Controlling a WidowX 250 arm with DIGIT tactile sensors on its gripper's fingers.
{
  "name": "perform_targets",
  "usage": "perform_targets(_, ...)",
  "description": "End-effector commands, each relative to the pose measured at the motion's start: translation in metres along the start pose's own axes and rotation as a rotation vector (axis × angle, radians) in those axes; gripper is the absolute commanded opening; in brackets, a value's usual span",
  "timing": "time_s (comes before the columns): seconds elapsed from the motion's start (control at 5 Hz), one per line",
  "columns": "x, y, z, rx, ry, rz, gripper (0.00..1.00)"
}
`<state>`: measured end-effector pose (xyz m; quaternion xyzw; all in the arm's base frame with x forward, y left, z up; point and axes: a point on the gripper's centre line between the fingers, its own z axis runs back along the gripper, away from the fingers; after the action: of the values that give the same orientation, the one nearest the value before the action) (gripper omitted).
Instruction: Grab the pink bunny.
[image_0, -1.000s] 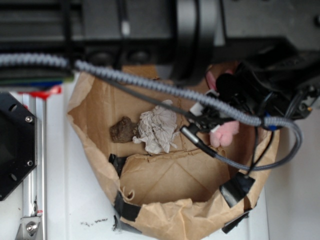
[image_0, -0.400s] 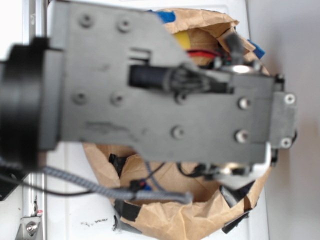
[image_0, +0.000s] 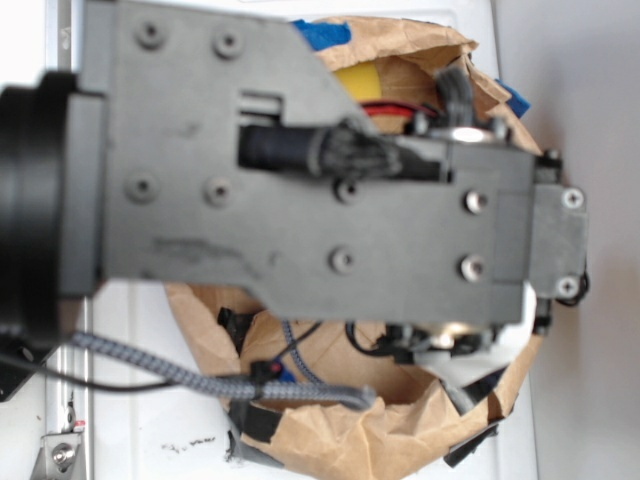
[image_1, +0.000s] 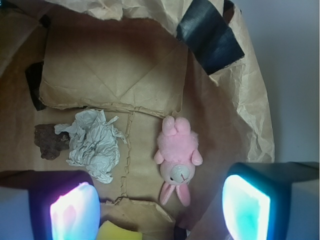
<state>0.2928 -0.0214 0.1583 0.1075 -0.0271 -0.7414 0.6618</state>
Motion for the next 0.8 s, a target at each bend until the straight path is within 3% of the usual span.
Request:
perform_targets(0.0, -0.007, -0.011, -0.017, 0.033, 0.016, -0.034, 1.00)
perform_targets(0.2, -0.001, -0.025, -0.026, 0.058, 0.006, -0.091, 1.00)
perform_targets(0.6, -0.003, -0.031, -0.038, 0.119, -0.074, -0.129, 1.00)
